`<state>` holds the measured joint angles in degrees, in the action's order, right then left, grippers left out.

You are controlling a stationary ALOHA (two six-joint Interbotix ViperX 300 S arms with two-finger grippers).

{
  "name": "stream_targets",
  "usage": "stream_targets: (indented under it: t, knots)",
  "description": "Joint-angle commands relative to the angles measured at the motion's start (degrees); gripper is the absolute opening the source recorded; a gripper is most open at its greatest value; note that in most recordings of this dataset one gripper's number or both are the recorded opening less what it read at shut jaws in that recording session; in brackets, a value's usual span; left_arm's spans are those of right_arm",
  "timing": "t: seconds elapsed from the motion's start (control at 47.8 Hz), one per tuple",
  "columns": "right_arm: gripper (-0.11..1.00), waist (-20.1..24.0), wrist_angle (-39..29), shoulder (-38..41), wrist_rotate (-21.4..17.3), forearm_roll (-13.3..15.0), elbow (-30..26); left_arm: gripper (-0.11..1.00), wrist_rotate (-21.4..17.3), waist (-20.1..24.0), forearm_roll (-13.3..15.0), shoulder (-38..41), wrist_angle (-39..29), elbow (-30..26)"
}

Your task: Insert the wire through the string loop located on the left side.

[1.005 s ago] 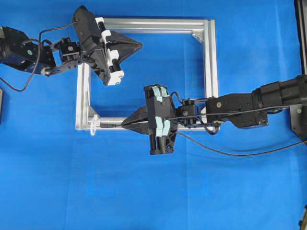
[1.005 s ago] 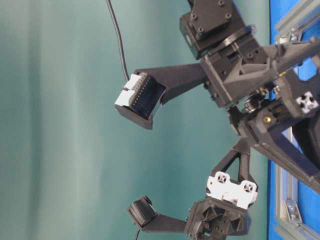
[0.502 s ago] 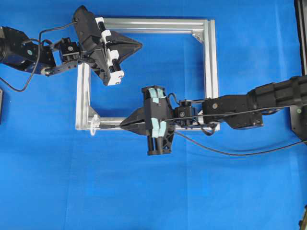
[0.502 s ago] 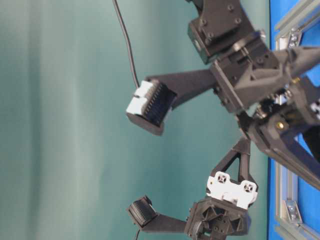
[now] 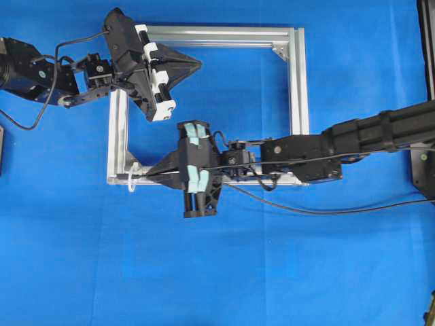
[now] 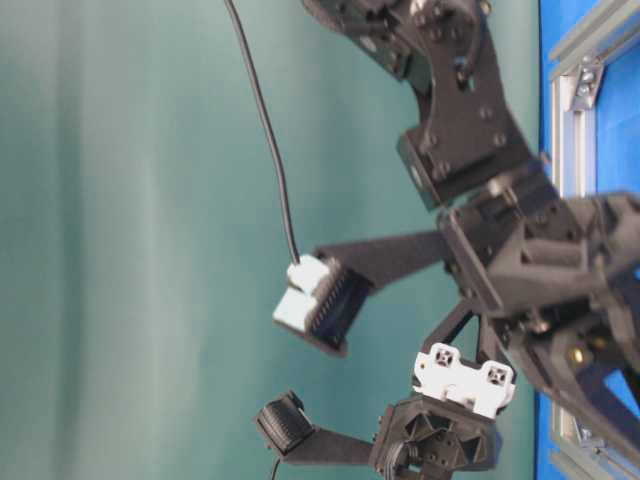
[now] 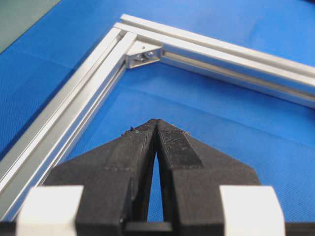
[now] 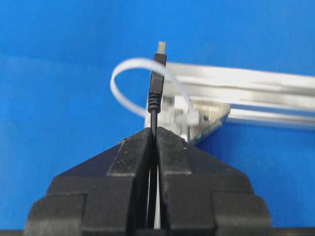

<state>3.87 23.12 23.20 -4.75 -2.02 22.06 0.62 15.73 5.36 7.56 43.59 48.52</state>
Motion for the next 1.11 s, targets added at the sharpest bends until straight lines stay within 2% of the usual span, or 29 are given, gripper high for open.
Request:
stream_targets:
  t: [0.0,0.314,0.774,0.9,1.088]
  knots:
    - [0.00,-0.1,0.2,0.0,0.1,0.2,-2.5,0.00,0.1,-0.1,-0.1,-1.8,0.4,-0.4]
    - [0.00,-0.3,0.2,2.4,0.1,0.1,-5.8,0.00,0.1,-0.1,-0.1,-1.8,0.4,-0.4]
    - [0.00,-0.3,-0.4,2.4,0.1,0.2,-5.9,0.00,0.1,-0.1,-0.1,-2.0,0.4,0.1]
    - [0.00,-0.3,-0.5,2.4,0.0,0.2,-5.9,0.00,0.0,0.4,-0.1,-3.3,0.4,2.4]
    - [0.00,-0.3,-0.6,2.4,0.1,0.2,-5.9,0.00,0.1,0.9,-0.1,-8.3,0.9,10.1]
